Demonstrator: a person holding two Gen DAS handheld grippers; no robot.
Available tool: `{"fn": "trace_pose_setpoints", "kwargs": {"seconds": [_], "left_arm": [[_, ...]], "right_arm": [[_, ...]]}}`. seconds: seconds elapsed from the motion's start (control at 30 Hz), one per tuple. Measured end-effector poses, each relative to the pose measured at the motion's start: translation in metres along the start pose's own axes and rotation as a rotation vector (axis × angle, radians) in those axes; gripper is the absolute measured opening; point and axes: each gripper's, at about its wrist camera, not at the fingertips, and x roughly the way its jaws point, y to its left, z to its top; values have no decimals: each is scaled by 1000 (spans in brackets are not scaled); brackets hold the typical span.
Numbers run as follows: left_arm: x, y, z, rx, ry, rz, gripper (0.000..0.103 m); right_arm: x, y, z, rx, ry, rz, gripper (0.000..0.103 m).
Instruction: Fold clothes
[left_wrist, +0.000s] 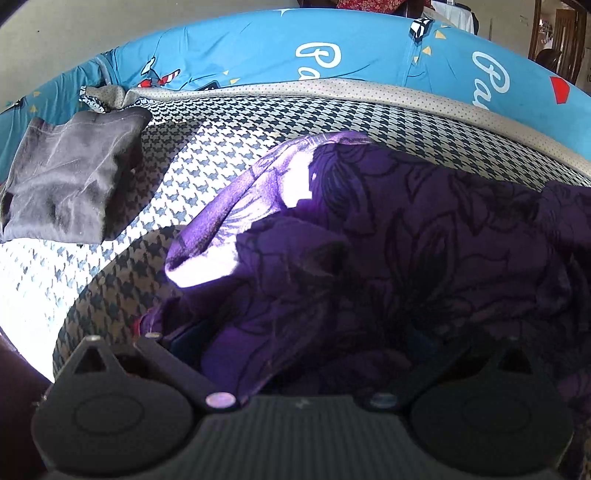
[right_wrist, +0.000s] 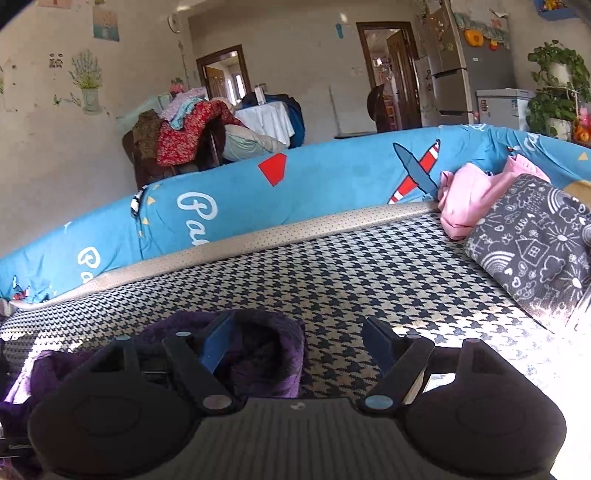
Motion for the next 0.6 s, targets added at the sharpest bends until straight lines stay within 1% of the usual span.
{"fn": "trace_pose_setpoints", "kwargs": {"seconds": [0.07,0.17,0.23,0.4,0.5,0.6], "left_arm": [[-1,2,-4,-19,16,-6,103],[-2,2,-8,-25,20,-13,103],[-3,1,-8,-18,23,-15,103],[-5,4,-10,-21,32,-38,103],[-6,4,-11,-22,28,-40,103],[-6,5,-11,-32,32,-43,103]], "right_arm": [[-4,8,3,-35,-36,34,82],[0,24,5,-98,-54,88,85],[9,38,6,-156,-39,114,85],[39,67,2,-375,26,188,85],[57,77,-4,-483,61,259,86],[71,84,-14,-551,93,341,86]]}}
